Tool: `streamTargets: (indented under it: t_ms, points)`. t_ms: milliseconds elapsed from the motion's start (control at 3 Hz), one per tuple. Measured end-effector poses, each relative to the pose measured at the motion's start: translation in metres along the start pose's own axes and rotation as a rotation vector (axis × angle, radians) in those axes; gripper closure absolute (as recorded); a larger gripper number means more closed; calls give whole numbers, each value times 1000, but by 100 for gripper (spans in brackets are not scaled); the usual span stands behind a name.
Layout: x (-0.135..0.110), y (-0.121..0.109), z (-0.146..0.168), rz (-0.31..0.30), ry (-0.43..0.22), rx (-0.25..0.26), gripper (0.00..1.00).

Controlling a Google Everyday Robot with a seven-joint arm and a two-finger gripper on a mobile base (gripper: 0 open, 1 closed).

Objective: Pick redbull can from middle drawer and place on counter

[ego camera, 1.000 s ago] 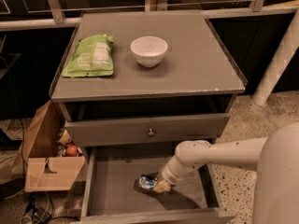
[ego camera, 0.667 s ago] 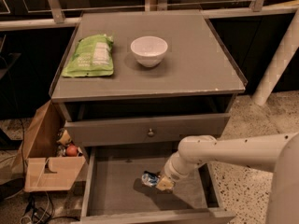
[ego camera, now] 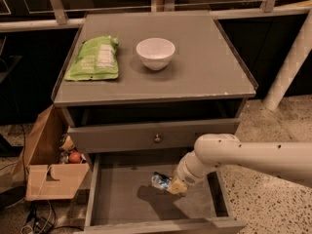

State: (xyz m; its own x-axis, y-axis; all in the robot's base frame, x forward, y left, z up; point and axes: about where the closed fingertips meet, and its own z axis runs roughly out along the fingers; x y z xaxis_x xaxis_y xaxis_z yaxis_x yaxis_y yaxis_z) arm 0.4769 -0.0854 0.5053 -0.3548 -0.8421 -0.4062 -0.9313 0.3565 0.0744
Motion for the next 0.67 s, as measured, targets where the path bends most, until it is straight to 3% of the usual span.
streamTargets:
  t_ms: [333,667]
  points:
    - [10,2,-35,25,11,46,100]
    - [15,0,-95,42,20,147,100]
